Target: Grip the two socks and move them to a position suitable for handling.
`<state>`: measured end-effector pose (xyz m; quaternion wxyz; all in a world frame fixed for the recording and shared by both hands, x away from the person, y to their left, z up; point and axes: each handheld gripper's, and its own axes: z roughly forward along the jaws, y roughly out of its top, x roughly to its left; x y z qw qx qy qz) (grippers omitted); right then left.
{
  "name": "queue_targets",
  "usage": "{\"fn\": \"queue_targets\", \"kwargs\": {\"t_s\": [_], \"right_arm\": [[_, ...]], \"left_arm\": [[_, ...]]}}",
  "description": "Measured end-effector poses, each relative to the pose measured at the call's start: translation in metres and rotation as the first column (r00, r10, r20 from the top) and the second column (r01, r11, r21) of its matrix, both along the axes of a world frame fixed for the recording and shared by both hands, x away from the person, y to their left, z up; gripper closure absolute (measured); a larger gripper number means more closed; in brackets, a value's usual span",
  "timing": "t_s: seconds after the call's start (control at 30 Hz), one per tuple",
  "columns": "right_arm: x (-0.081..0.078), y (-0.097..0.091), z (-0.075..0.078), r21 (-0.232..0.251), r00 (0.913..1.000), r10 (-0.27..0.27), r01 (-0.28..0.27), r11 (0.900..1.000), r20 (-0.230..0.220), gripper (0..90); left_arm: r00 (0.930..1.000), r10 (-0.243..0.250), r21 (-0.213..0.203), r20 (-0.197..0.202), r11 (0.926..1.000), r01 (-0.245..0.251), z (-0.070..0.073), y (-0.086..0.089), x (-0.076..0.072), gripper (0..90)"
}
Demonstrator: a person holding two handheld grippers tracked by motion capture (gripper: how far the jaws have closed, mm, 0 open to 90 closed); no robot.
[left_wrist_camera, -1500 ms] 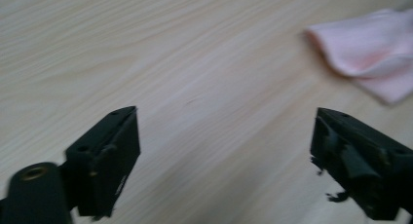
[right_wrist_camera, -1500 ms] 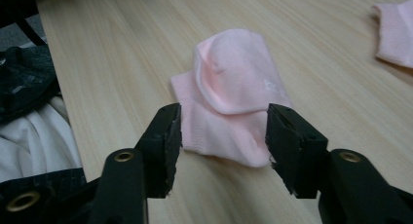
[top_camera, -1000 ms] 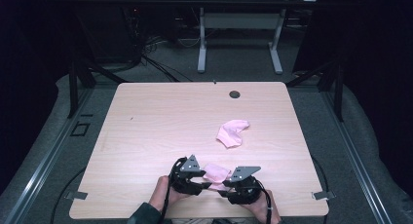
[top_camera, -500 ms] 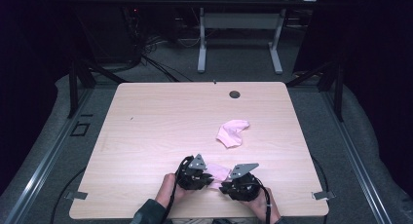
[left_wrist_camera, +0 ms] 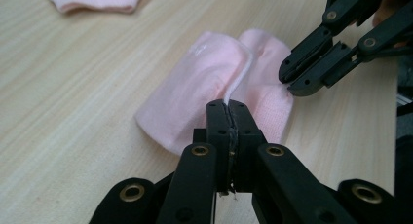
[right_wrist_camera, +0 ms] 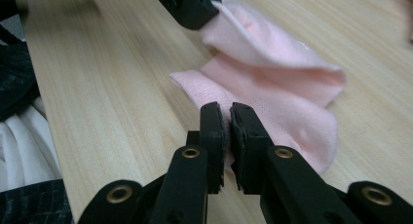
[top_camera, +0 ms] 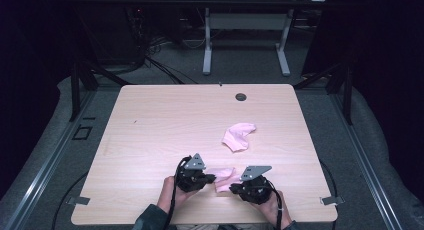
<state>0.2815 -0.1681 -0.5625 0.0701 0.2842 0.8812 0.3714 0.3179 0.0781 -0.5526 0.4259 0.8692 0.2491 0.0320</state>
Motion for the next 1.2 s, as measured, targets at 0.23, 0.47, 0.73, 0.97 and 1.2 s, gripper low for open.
{"fn": "queue_targets", "kwargs": {"t_s": [0.23, 0.47, 0.73, 0.97, 1.2], "right_arm": [[0.005, -0.012, 0.011, -0.033, 0.9996, -0.009, 0.01, 0.9994, 0.028, 83.6], [0.014, -0.026, 0.017, -0.086, 0.9997, 0.005, -0.003, 0.9963, 0.025, 83.1], [0.021, -0.032, 0.002, -0.103, 0.9996, -0.029, 0.029, 0.9943, -0.005, 70.6], [0.011, -0.033, 0.015, -0.067, 0.9982, 0.004, 0.0, 0.9977, 0.06, 51.6], [0.009, -0.013, 0.002, -0.108, 0.9956, 0.09, -0.086, 0.9904, 0.028, 45.8]], "left_arm": [[0.9982, 0.039, -0.083, -0.046, 0.9956, -0.043, 0.009, 0.01, 0.003, 89.5], [0.9864, 0.109, -0.119, -0.123, 0.9852, -0.124, 0.004, 0.018, 0.006, 89.4], [0.9562, 0.214, -0.082, -0.2, 0.9687, -0.234, -0.015, 0.033, 0.005, 77.7], [0.9435, 0.282, -0.048, -0.175, 0.9546, -0.294, -0.018, 0.043, 0.001, 42.3], [0.953, 0.279, -0.063, -0.118, 0.9556, -0.288, -0.018, 0.055, -0.007, 27.2]]}}
